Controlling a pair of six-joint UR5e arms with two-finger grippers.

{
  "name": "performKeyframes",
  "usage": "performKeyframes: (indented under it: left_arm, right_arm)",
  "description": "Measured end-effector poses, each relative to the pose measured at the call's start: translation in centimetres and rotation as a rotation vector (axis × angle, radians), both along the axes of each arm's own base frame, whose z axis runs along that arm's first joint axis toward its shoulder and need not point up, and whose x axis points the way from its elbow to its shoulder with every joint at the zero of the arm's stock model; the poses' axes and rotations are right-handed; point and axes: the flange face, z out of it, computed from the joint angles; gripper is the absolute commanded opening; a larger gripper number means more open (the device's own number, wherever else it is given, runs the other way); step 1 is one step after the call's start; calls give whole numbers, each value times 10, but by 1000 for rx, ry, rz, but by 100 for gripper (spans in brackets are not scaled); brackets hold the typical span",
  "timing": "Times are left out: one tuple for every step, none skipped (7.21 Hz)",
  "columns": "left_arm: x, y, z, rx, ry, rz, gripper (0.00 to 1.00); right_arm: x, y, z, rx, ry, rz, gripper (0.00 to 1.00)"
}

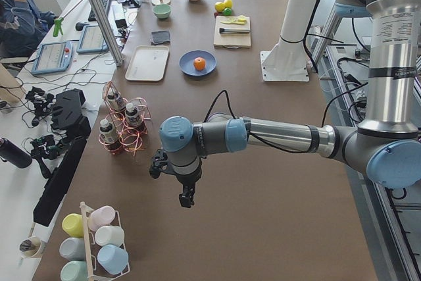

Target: Pick orange to plate

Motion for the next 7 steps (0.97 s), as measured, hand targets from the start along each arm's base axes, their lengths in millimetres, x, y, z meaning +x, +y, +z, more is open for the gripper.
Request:
performKeyframes:
  left_arm:
    - [0, 0, 0, 1, 0, 0, 98]
    - [0, -1, -1, 2, 0, 0, 98]
    - [0, -1, -2, 3, 0, 0, 98]
    - [0, -1, -2, 6, 0, 0, 98]
    - [0, -2, -3, 8, 0, 0, 98]
    - [0, -2, -4, 10, 0, 0, 98]
    - [0, -2, -5, 12, -1, 1, 98]
  right_arm:
    - [0, -1, 1, 14, 1, 0, 100]
    - [0, -2, 1, 23, 1, 0, 100]
    - [0, -2, 2, 27, 1, 0, 100]
    - [0, -2, 2, 29, 1, 0, 100]
    - [0, -2, 2, 30, 0, 0, 100]
    - [0, -2, 2, 30, 0, -1, 100]
    - [0, -2, 2, 30, 0, -1, 100]
